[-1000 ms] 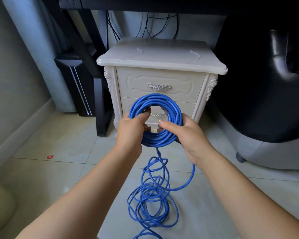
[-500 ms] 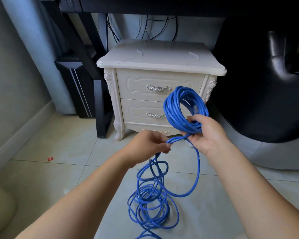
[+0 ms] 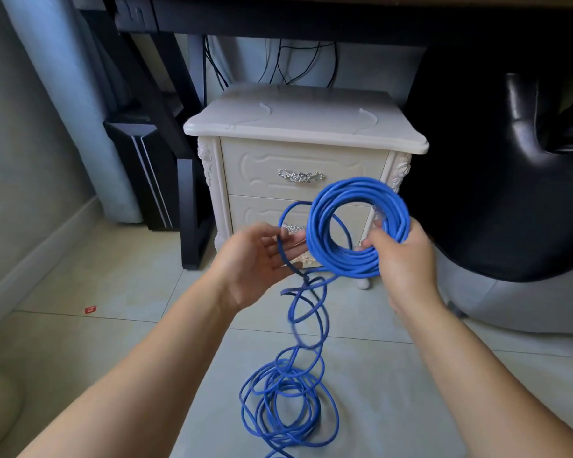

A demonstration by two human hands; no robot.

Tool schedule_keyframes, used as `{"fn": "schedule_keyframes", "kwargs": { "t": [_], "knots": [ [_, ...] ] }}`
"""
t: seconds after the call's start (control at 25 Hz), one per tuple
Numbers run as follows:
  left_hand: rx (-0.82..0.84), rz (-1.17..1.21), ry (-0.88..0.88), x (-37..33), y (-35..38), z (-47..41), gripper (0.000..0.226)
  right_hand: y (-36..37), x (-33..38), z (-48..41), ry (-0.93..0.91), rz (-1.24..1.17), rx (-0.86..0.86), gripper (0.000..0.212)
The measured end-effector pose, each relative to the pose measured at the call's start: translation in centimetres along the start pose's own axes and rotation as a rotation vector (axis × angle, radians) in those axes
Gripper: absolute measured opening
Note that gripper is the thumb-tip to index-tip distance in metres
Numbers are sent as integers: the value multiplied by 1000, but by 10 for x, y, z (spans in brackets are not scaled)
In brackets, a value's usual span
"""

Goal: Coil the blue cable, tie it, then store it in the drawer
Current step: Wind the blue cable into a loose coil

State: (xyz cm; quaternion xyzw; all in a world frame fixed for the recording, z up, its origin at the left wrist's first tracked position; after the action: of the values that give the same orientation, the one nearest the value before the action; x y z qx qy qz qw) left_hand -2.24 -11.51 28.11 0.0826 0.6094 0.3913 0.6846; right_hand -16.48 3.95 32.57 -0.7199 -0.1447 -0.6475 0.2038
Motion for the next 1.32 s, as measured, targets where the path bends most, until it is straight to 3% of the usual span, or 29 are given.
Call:
{"fn": "schedule_keyframes", "kwargs": {
  "t": [0.08, 0.28, 0.44, 0.56, 0.72, 0.84, 0.96, 1.12, 1.2, 1.32],
  "knots": [
    [9, -5, 57, -7, -1, -1, 25, 7, 7, 4, -50, 226, 34, 12],
    [99, -420, 249, -25, 19, 6, 24, 23, 6, 6, -87, 449, 93, 13],
    [128, -688, 288, -26, 34, 14, 40, 45, -1, 12, -66, 472, 223, 16],
    [49, -782, 271, -30, 26, 12, 52, 58, -5, 20, -74, 455, 331, 15],
    [-128, -1169, 204, -32, 13, 10, 27, 73, -14, 28, 30, 226, 520, 29],
    [-147, -1243, 232, -33, 19, 12, 23, 88, -26, 29, 216, -190, 677, 48],
    [-303, -1201, 257, -48, 3, 14, 18, 78, -30, 13, 330, -618, 508, 47],
    [-471, -953, 303, -65, -33, 23, 13, 49, -41, -4, 464, -994, 301, 8],
    [-475, -898, 323, -70, -39, 27, 14, 35, -51, -8, 535, -1023, 197, 12],
    [-439, -1007, 371, -76, -29, 31, 16, 8, -60, -12, 532, -744, 27, 17]
  ]
}}
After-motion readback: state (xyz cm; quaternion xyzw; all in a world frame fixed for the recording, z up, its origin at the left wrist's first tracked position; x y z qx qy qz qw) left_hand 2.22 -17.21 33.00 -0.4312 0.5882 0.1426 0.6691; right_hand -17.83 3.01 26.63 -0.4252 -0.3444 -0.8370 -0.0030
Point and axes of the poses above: each hand's wrist, its own z-axis away from the middle knuckle, its own y-axis out of the palm, x = y × z, the point moved 10 cm from there along -z, towards the middle knuckle, and after that the axes turned 9 degrees about x, right-handed, at the moved point
